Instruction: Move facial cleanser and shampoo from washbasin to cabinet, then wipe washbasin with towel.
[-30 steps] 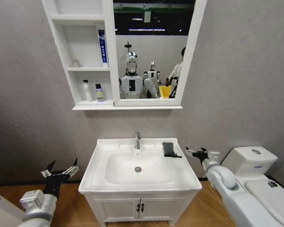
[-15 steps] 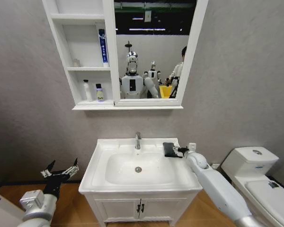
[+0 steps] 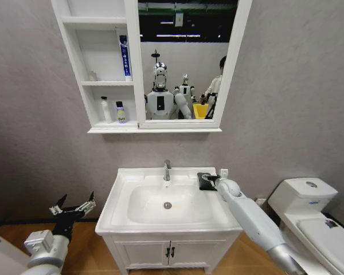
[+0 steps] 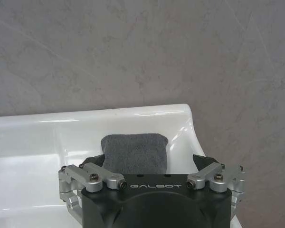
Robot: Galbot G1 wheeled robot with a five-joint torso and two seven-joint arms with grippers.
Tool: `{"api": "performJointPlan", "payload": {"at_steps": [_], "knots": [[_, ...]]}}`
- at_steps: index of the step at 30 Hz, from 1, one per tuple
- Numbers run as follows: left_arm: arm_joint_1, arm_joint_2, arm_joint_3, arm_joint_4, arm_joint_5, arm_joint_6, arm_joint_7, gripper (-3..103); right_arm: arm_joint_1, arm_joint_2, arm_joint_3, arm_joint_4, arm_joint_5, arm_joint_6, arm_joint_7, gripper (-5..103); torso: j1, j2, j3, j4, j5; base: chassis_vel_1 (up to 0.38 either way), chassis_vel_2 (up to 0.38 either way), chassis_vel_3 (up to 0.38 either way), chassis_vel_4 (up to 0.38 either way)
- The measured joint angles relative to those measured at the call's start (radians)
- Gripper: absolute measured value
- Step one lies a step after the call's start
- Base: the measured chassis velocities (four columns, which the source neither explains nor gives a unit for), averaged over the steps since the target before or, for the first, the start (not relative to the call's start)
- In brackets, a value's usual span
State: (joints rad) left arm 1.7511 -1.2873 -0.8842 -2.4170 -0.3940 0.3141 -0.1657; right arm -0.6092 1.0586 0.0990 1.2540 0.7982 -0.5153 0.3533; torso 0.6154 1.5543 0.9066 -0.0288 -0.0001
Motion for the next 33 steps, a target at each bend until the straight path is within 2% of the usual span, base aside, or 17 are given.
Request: {"api": "performJointPlan", "payload": {"at_steps": [5,16,17,20,25,27,31,33], "knots": [[0.0,0.0,0.0,0.0,0.0,0.0,0.0,100,0.023,0.037,-0.012,-0.065,-0.043,-0.002,-0.017,100,0.0,0.0,0.0,0.0,0.0001,0.0,0.0,0.0,0.0],[0.0,0.0,0.0,0.0,0.0,0.0,0.0,100,0.044,0.09,-0.017,-0.137,-0.075,-0.001,-0.035,100,0.0,0.0,0.0,0.0001,0.0,0.0,0.0,0.0,0.0],[0.0,0.0,0.0,0.0,0.0,0.0,0.0,100,0.045,0.093,-0.017,-0.142,-0.078,-0.001,-0.035,103,0.0,0.0,0.0,0.0001,0.0,0.0,0.0,0.0,0.0],[0.0,0.0,0.0,0.0,0.0,0.0,0.0,100,0.048,0.098,-0.017,-0.152,-0.085,-0.001,-0.035,94,0.0,0.0,0.0,0.0001,0.0,0.0,0.0,0.0,0.0],[0.0,0.0,0.0,0.0,0.0,0.0,0.0,100,0.048,0.103,-0.016,-0.162,-0.094,0.002,-0.034,91,0.0,0.0,0.0,0.0,0.0,0.0,0.0,0.0,0.0],[0.0,0.0,0.0,0.0,0.0,0.0,0.0,100,0.048,0.105,-0.016,-0.165,-0.099,0.009,-0.03,83,0.0,0.0,0.0,0.0001,0.0,0.0,0.0,0.0,0.0],[0.0,0.0,0.0,0.0,0.0,0.0,0.0,100,0.047,0.106,-0.016,-0.165,-0.101,0.015,-0.022,77,0.0,0.0,0.0,0.0,0.0,0.0,0.0,0.0,0.0],[0.0,0.0,0.0,0.0,0.0,0.0,0.0,100,0.044,0.113,-0.016,-0.165,-0.101,0.019,-0.015,66,0.0,0.0,0.0,0.0,0.0,0.0,0.0,0.0,0.0]]}}
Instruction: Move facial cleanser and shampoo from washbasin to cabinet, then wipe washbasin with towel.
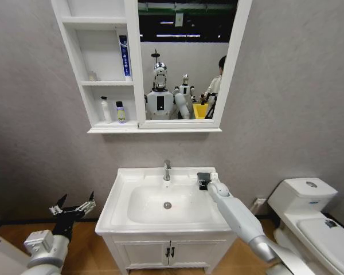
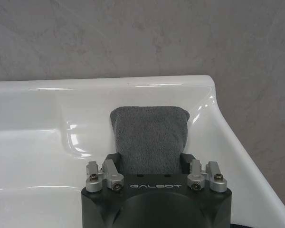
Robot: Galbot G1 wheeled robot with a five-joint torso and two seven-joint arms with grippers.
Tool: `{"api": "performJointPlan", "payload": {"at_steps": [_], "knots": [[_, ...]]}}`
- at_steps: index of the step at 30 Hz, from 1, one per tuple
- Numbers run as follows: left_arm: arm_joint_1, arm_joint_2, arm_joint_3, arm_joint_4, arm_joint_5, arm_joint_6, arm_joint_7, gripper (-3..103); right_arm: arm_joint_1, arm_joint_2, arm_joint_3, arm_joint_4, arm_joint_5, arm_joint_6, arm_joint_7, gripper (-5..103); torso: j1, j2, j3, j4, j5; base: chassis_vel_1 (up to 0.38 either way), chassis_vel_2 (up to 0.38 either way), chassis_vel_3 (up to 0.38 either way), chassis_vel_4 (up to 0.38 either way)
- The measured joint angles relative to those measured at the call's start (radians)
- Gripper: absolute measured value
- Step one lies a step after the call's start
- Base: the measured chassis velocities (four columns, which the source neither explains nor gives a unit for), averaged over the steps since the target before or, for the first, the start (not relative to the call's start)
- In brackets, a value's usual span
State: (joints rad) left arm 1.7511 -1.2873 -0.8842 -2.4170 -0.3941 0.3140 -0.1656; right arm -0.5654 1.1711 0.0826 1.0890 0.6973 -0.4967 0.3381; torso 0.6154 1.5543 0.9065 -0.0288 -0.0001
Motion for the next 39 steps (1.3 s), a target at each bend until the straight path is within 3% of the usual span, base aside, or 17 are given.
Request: {"api": "performJointPlan", "payload": {"at_steps": [4,7,11,13,15,17,18,21,25,28,31,39], "knots": [[0.0,0.0,0.0,0.0,0.0,0.0,0.0,100,-0.005,0.002,0.001,0.002,-0.001,0.004,0.004,56,0.0,0.0,0.0,0.0,0.0,0.0,0.0,0.0,0.0],[0.0,0.0,0.0,0.0,0.0,0.0,0.0,100,-0.013,0.004,0.005,0.01,-0.002,0.007,0.013,39,0.0,0.0,0.0,0.0,0.0,0.0,0.0,0.0,0.0],[0.0,0.0,0.0,0.0,0.0,0.0,0.0,100,-0.017,0.004,0.007,0.014,-0.001,0.008,0.018,33,0.0,0.0,0.0,0.0,0.0,0.0,0.0,0.0,0.0],[0.0,0.0,0.0,0.0,0.0,0.0,0.0,100,-0.024,-0.001,0.01,0.026,0.004,0.009,0.028,18,0.0,0.0,0.0,0.0001,0.0001,0.0,0.0,0.0,0.0],[0.0,0.0,0.0,0.0,0.0,0.0,0.0,100,-0.029,-0.005,0.013,0.039,0.015,0.01,0.042,13,0.0,0.0,0.0,0.0,0.0002,0.0,0.0,0.0,0.0],[0.0,0.0,0.0,0.0,0.0,0.0,0.0,100,-0.039,-0.008,0.012,0.09,0.053,0.001,0.103,8,0.0,0.0,0.0,-0.0001,0.0002,0.0,0.0,0.0,0.0],[0.0,0.0,0.0,0.0,0.0,0.0,0.0,100,-0.039,-0.008,0.012,0.09,0.053,0.001,0.103,8,0.0,0.0,0.0,-0.0001,0.0002,0.0,0.0,0.0,0.0],[0.0,0.0,0.0,0.0,0.0,0.0,0.0,100,-0.069,-0.03,-0.014,0.235,0.138,-0.044,0.221,8,0.0,0.0,0.0,0.0002,0.0001,0.0,0.0,0.0,0.0],[0.0,0.0,0.0,0.0,0.0,0.0,0.0,100,-0.092,-0.052,-0.04,0.325,0.187,-0.082,0.291,8,0.0,0.0,0.0,0.0,0.0,0.0,0.0,0.0,0.0],[0.0,0.0,0.0,0.0,0.0,0.0,0.0,100,-0.111,-0.054,-0.078,0.408,0.269,-0.128,0.407,8,0.0,0.0,0.0,0.0001,0.0,0.0,0.0,0.0,0.0],[0.0,0.0,0.0,0.0,0.0,0.0,0.0,100,-0.126,-0.053,-0.107,0.433,0.295,-0.137,0.447,8,0.0,0.0,0.0,0.0001,0.0,0.0,0.0,0.0,0.0],[0.0,0.0,0.0,0.0,0.0,0.0,0.0,100,-0.162,-0.011,-0.135,0.399,0.265,-0.137,0.45,8,0.0,0.0,0.0,0.0,0.0,0.0,0.0,0.0,0.0]]}}
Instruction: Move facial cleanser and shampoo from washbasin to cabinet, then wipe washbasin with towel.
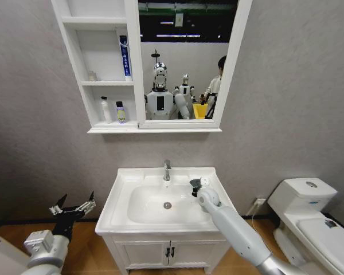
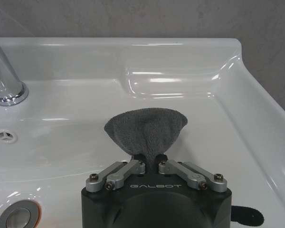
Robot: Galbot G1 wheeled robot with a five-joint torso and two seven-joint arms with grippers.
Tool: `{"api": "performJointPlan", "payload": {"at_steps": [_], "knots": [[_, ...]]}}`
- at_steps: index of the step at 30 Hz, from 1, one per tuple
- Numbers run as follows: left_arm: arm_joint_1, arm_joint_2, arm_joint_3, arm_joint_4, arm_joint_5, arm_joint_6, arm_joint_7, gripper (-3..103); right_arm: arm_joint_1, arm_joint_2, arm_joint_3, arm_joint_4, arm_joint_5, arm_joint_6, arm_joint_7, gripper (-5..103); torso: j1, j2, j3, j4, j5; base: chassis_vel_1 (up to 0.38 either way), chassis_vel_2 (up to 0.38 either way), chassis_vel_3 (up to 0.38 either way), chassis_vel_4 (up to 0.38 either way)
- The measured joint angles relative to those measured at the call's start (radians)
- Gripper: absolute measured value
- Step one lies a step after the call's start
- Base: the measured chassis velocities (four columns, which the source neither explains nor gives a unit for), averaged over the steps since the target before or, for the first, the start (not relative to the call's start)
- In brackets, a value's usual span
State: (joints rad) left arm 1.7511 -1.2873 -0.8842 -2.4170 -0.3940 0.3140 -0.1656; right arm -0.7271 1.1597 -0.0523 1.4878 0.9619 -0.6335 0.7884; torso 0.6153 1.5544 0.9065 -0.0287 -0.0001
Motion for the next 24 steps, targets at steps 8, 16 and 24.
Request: {"api": "performJointPlan", "payload": {"at_steps": [8,16,24], "knots": [[0.0,0.0,0.0,0.0,0.0,0.0,0.0,100,-0.012,0.037,-0.023,-0.048,-0.035,0.005,-0.019,8,0.0,0.0,0.0,0.0001,0.0001,0.0,0.0,0.0,0.0],[0.0,0.0,0.0,0.0,0.0,0.0,0.0,100,-0.027,0.035,-0.038,-0.075,-0.09,0.007,-0.042,8,0.0,0.0,0.0,-0.0001,0.0,0.0,0.0,0.0,0.0],[0.0,0.0,0.0,0.0,0.0,0.0,0.0,100,-0.043,0.017,-0.054,-0.076,-0.118,0.006,-0.044,8,0.0,0.0,0.0,0.0,0.0,0.0,0.0,0.0,0.0]]}}
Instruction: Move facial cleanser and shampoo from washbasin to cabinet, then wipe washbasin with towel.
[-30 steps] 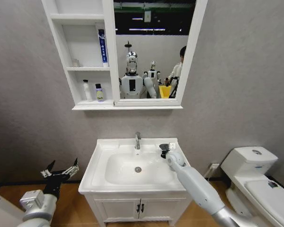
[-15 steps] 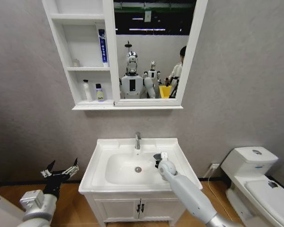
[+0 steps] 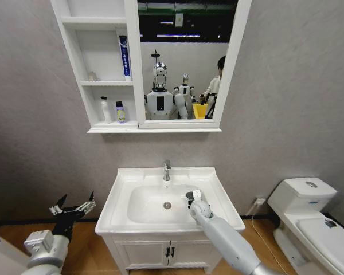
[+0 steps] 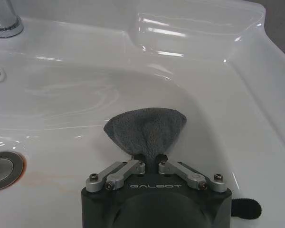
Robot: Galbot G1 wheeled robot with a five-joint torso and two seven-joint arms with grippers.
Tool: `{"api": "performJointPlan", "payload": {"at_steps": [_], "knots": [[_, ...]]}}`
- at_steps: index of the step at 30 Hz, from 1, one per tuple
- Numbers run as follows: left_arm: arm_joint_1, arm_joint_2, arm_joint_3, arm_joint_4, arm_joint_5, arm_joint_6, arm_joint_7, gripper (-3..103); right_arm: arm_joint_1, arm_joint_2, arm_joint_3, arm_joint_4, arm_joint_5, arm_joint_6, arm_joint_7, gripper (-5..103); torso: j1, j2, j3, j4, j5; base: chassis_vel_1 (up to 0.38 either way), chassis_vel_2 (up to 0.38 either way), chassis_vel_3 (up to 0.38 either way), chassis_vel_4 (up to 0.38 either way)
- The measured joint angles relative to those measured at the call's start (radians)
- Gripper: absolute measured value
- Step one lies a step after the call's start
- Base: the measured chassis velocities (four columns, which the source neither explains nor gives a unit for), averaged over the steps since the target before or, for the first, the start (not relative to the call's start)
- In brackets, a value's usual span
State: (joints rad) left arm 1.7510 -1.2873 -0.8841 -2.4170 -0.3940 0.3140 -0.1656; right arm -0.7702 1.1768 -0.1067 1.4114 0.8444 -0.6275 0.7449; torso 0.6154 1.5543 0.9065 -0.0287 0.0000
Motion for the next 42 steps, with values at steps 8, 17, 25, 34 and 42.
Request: {"api": "performJointPlan", "payload": {"at_steps": [8,17,25,34,42], "knots": [[0.0,0.0,0.0,0.0,0.0,0.0,0.0,100,-0.015,-0.027,-0.005,0.009,0.0,-0.001,0.001,8,0.0,0.0,0.0,0.0002,0.0001,0.0,0.0,0.0,0.0],[0.0,0.0,0.0,0.0,0.0,0.0,0.0,100,-0.014,-0.014,-0.002,-0.011,-0.008,0.005,-0.018,8,0.0,0.0,0.0,-0.0002,-0.0001,0.0,0.0,0.0,0.0],[0.0,0.0,0.0,0.0,0.0,0.0,0.0,100,-0.013,0.051,0.012,-0.068,-0.05,0.021,-0.057,8,0.0,0.0,0.0,-0.0002,-0.0001,0.0,0.0,0.0,0.0],[0.0,0.0,0.0,0.0,0.0,0.0,0.0,100,-0.018,0.09,0.016,-0.108,-0.104,0.047,-0.117,8,0.0,0.0,0.0,0.0,-0.0001,0.0,0.0,0.0,0.0],[0.0,0.0,0.0,0.0,0.0,0.0,0.0,100,-0.008,0.112,0.017,-0.137,-0.126,0.079,-0.183,8,0.0,0.0,0.0,0.0,0.0,0.0,0.0,0.0,0.0]]}}
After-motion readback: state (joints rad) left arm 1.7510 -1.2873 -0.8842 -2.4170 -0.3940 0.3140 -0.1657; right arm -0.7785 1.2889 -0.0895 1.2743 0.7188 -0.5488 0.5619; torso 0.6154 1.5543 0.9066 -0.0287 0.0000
